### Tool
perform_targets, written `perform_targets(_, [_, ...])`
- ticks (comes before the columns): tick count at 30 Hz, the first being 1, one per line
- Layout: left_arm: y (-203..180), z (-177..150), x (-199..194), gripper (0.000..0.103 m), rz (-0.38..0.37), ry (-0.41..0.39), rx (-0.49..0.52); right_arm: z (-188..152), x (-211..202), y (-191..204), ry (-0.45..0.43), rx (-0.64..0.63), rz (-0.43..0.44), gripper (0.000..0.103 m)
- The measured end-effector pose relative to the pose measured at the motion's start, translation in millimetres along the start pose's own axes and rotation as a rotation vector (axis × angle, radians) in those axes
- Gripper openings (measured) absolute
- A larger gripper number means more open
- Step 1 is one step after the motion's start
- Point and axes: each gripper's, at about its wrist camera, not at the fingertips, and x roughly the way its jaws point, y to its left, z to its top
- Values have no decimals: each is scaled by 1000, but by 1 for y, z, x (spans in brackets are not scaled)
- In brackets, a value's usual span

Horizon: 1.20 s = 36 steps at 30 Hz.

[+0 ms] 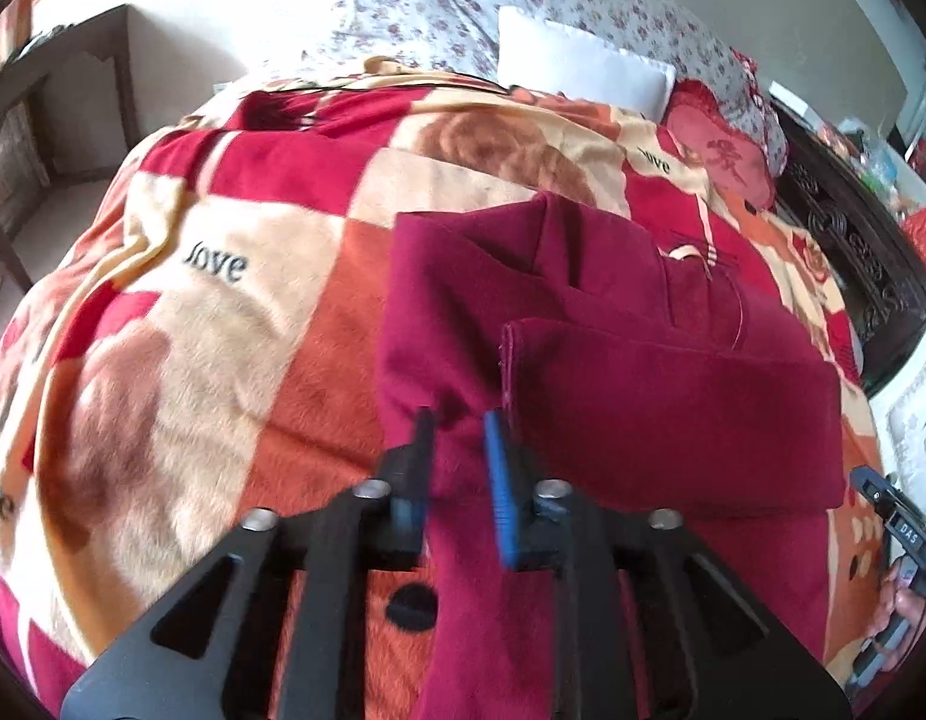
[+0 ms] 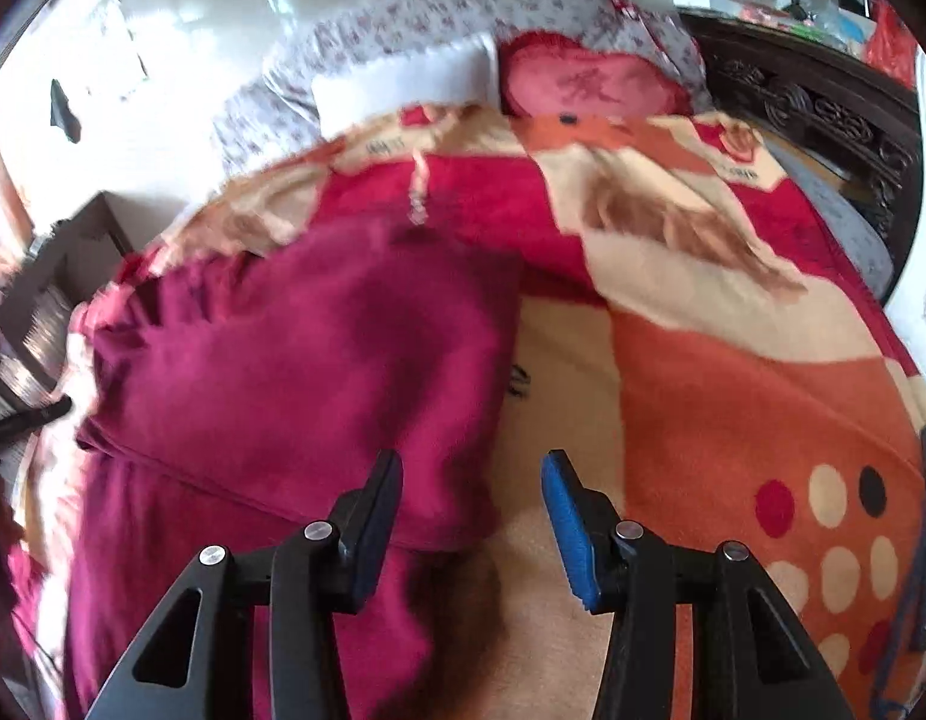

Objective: Fold small clothes

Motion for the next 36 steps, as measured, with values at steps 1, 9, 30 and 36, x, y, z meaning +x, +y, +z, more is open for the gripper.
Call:
perform_targets(1, [2,-4,-3,25,-10,1,-22,1,-2,5,-15,-6,24,47])
perform_targets(9, [-6,-40,-11,25,-46,86,-27,6,51,29,60,-89,-8,47])
perform_targets(30, [22,-110,-65,48,-72,146,-89,-18,-2,41,72,-95,54,47])
perform_targets(36, [24,-132,-79,48,-86,172,-86,-49,-44,47,67,-139,89,48])
